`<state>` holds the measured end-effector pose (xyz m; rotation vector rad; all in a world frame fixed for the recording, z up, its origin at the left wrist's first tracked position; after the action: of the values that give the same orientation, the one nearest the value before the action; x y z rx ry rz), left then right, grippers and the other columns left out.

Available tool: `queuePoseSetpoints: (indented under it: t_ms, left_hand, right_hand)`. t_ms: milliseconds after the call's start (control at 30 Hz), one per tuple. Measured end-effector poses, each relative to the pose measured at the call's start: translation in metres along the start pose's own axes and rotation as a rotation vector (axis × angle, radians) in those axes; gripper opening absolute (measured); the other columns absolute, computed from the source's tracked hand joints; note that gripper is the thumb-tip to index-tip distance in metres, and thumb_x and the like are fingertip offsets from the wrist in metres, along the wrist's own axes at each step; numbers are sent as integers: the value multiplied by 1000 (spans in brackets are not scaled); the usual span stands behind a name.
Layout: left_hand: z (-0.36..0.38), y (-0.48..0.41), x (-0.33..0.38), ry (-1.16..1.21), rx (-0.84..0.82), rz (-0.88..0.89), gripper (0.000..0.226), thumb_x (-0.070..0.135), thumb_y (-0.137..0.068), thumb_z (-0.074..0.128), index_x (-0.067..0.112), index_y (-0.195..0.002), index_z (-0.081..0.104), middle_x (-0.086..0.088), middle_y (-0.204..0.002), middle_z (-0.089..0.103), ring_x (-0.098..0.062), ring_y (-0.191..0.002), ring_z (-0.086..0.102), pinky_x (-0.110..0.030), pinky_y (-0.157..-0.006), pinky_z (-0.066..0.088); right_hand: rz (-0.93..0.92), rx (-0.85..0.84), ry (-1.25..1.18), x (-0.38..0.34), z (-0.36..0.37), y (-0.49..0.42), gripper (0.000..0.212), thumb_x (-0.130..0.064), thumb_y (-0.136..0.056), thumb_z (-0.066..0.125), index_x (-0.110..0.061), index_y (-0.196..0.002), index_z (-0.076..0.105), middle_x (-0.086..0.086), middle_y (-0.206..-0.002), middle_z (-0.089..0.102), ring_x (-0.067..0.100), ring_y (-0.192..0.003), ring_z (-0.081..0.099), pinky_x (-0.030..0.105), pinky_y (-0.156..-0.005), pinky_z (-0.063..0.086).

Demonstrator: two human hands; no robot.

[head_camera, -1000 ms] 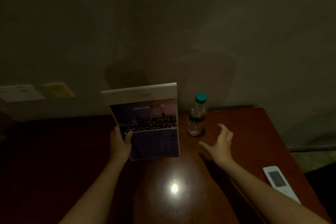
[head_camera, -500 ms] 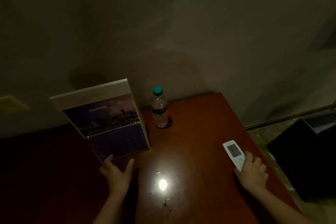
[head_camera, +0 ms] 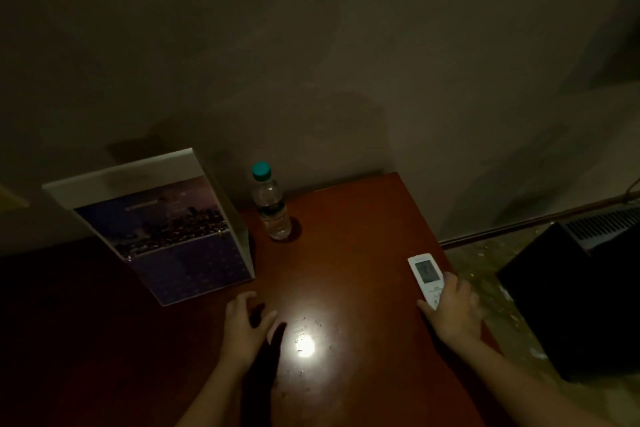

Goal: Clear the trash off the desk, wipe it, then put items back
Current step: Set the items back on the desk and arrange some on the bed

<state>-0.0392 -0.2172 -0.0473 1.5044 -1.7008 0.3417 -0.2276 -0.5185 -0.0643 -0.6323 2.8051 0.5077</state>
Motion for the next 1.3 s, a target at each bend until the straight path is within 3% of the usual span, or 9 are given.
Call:
queuePoseSetpoints:
  t_ms: [167,367,633,1000,1300]
  left_hand:
    - [27,10,24,-40,-33,40,48,19,-85,70,14,-128,49,-6,-132,42,-7,-104,41,-25,-96,37]
    - [35,16,37,-110,-11,48,45,26,-87,67,18,-127,49,-1,-135,43,-18,-123,45,-28,-99,38]
    - [29,31,53,-276,-83,180,45,37,-87,65,27,-127,48,7,-134,44,-14,-123,46,-29,-94,40]
    - [28,79,61,-369,-285,467,49,41,-85,66,28,-129,46,7,-135,45,-13,-121,49,-32,-96,47]
    - [93,181,97,-468,-592,719,51,37,-85,67,27,-130,45,3,-134,45,-17,-119,48,-37,-95,47]
  right_hand:
    - [-112,14,-28,-6,-10,-10,73,-50,-83,64,-16,-139,30,11,-140,35,29,-129,35,43,-105,37]
    - [-248,33,-20,-10,-23,-14,67,-50,-85,61,-18,-138,35,8,-137,38,26,-126,36,39,-104,36]
    - [-363,-35,-105,-25,-41,18,52,-43,-87,62,-21,-131,45,2,-135,48,21,-124,42,35,-100,41]
    - [-194,59,-126,13,-69,133,55,-48,-84,63,-26,-131,43,0,-134,47,21,-124,43,37,-100,42]
    - [133,115,-242,137,-88,258,54,-46,-82,67,-21,-126,48,5,-126,46,25,-121,42,39,-101,39]
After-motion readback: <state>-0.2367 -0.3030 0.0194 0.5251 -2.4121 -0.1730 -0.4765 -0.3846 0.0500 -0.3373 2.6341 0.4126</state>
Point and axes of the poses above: each hand's wrist, its own y-axis away from the middle knuckle, its own z-axis out of the palm, x = y × z, the point moved 3 cm from there along -y, towards the middle knuckle
